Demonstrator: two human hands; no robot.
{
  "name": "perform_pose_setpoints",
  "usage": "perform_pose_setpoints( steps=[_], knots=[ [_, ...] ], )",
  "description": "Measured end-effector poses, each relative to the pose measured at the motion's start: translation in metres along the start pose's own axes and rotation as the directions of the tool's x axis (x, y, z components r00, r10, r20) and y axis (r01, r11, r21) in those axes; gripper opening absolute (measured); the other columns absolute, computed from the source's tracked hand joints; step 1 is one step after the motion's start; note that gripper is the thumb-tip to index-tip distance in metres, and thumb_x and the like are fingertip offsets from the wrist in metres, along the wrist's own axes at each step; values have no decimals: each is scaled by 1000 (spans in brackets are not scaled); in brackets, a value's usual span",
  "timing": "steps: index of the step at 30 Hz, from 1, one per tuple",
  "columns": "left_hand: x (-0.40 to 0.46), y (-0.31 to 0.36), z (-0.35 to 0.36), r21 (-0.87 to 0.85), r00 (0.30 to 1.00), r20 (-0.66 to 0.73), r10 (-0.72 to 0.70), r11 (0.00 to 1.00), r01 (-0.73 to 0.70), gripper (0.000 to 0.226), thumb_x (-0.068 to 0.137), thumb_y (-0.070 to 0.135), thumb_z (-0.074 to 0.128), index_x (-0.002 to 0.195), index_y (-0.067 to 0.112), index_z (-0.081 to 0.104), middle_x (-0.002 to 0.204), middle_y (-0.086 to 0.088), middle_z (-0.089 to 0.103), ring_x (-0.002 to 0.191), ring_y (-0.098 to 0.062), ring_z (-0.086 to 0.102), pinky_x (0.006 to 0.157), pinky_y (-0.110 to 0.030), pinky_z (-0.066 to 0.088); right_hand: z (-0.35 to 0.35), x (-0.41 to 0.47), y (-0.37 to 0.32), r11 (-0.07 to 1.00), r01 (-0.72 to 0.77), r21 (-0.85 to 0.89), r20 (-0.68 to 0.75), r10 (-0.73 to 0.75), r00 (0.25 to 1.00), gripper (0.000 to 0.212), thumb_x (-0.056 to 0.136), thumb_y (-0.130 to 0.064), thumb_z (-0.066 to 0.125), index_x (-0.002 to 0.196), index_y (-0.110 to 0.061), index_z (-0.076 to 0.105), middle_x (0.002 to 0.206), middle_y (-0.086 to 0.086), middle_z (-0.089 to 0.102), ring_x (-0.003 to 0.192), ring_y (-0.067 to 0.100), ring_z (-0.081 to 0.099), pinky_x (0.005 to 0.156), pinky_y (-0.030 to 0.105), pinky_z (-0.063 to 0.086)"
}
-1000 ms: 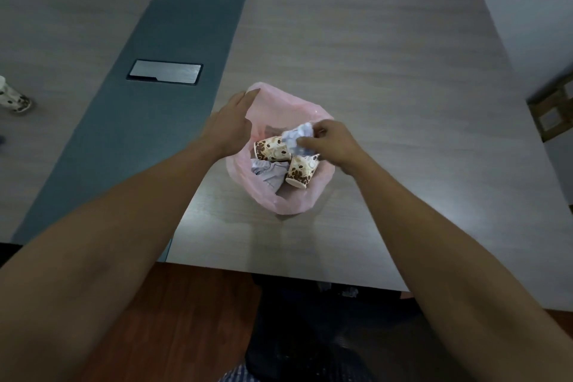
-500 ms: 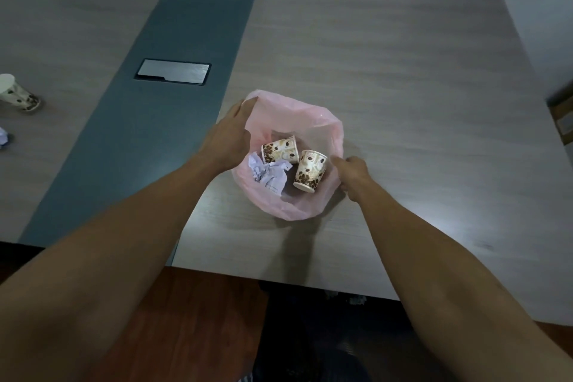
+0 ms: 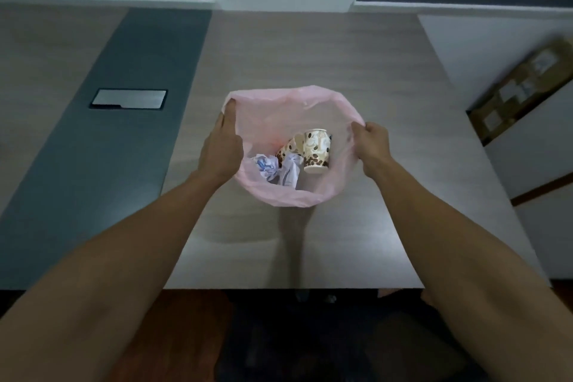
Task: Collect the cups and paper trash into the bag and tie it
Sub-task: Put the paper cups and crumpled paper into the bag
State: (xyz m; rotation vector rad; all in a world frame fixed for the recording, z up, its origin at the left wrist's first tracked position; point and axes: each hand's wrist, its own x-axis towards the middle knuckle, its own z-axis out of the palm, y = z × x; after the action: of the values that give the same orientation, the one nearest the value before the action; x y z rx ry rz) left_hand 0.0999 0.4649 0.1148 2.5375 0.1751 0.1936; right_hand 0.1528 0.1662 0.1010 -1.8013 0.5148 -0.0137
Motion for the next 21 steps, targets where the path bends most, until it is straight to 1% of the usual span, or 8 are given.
perform_pose_setpoints(
  steps=[3,5,7,10,12,16,18,21],
  knots=[
    [-8,50,24,-19,999,-23,24,1000,-24,79,92,0,39,161,27,11,161,-5,33,110,-42,56,86,-49,49,-50,18,0,1000,9,25,-25,-9,1000,25,87,-20,57,89,2,67,74,9,61,64,20,53,57,29,42],
    [-14,80,43,-30,999,-31,33,999,-33,81,91,-2,39,161,26,11,162,-5,31,108,-43,57,83,-48,48,-81,31,3,999,11,33,-23,-10,1000,33,89,-24,53,97,5,67,77,10,63,66,21,56,61,32,44],
    [-23,107,63,-33,998,-48,40,999,-41,83,90,-4,39,162,26,10,164,-3,28,102,-44,58,77,-46,46,-110,44,10,999,20,30,-3,-20,1000,36,90,-28,50,98,3,66,79,10,62,69,21,56,63,33,44],
    [-38,138,95,-6,998,-66,11,1000,-11,85,89,-5,39,161,29,9,167,4,19,98,-44,60,74,-42,42,-146,61,27,1000,20,-20,55,-19,998,28,97,-28,46,94,-7,64,87,10,63,76,23,57,67,33,45],
    [-49,154,117,28,999,-23,-30,999,31,87,88,-6,39,161,30,9,169,10,10,99,-42,61,74,-39,39,-165,70,46,997,-14,-79,114,23,993,27,102,-28,43,97,-10,63,94,10,64,83,24,59,72,37,50],
    [-74,172,150,91,994,66,-86,993,80,81,94,-5,44,162,26,12,171,6,1,103,-37,61,71,-33,34,-192,78,79,984,-100,-145,227,132,965,26,106,-32,40,108,-16,61,111,11,64,99,29,62,82,45,56],
    [-80,173,157,99,995,65,-77,993,70,78,97,2,48,162,28,14,171,4,0,114,-36,60,73,-34,38,-199,82,89,982,-100,-159,256,139,957,28,105,-33,41,110,-14,61,113,13,65,102,31,64,88,49,58],
    [-81,169,158,104,994,91,-64,993,54,77,99,17,56,160,35,13,171,0,-4,136,-36,48,95,-44,48,-206,85,97,982,-69,-174,298,119,947,27,102,-33,47,113,-13,62,114,13,67,103,32,66,93,53,57]
  ],
)
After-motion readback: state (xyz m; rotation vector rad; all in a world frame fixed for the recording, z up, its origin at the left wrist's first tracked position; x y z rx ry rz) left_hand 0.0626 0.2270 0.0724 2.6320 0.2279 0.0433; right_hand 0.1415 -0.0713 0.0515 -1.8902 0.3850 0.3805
